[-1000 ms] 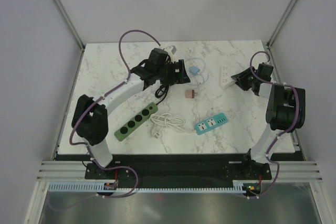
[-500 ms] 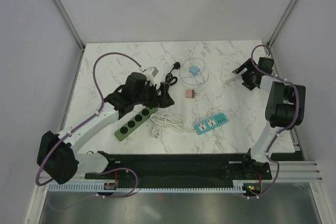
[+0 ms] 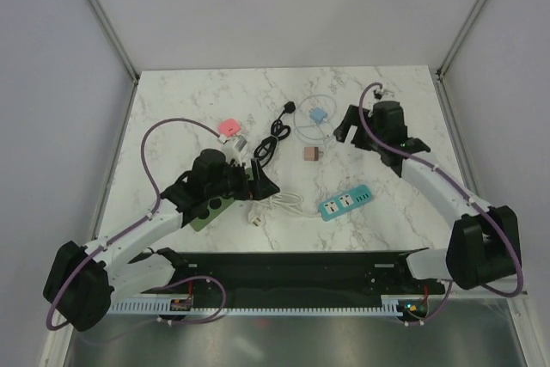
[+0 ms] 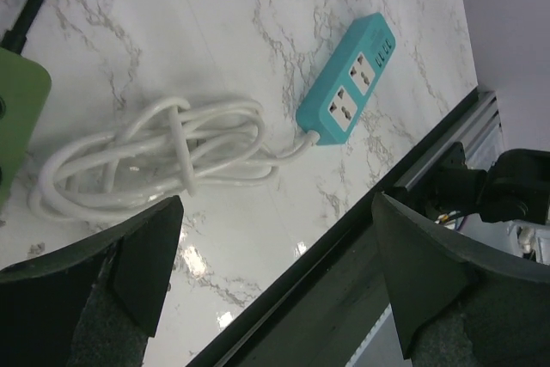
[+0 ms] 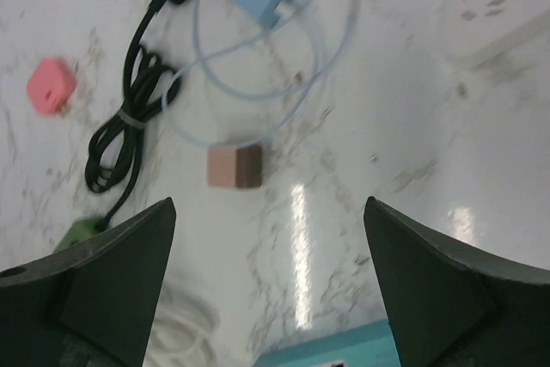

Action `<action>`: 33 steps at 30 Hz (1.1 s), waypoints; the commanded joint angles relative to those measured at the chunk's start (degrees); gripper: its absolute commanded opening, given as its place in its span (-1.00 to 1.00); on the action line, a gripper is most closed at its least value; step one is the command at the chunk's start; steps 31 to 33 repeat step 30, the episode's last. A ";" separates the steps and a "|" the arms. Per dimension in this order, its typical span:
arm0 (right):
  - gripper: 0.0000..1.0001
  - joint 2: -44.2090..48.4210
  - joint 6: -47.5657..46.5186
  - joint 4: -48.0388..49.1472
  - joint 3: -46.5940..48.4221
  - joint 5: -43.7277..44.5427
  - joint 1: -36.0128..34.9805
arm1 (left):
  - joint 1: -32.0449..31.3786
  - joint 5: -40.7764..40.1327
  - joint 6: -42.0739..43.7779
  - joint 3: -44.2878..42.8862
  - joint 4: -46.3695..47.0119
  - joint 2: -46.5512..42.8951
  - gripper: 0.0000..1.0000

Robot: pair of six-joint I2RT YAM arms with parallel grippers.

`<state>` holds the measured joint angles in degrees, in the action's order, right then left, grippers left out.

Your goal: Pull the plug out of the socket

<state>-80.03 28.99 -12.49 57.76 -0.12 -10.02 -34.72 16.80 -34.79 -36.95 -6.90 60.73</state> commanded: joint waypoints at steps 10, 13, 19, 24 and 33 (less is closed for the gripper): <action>0.97 26.05 14.24 27.16 -38.75 -3.75 -17.40 | 0.09 8.16 -14.78 30.52 31.85 -20.63 0.99; 0.96 31.24 17.32 26.12 -43.95 -0.41 -17.40 | 0.09 8.78 -17.41 36.32 32.21 -33.34 1.00; 0.96 43.89 24.61 25.15 -52.82 3.54 -17.40 | 0.09 8.78 -22.52 44.86 20.86 -57.79 0.99; 0.96 57.77 27.60 24.54 -60.91 5.91 -17.49 | 0.09 11.06 -22.43 44.68 15.69 -62.76 0.99; 0.96 69.91 29.28 19.26 -65.14 5.06 -17.49 | 0.09 11.32 -22.08 44.51 13.22 -65.56 0.99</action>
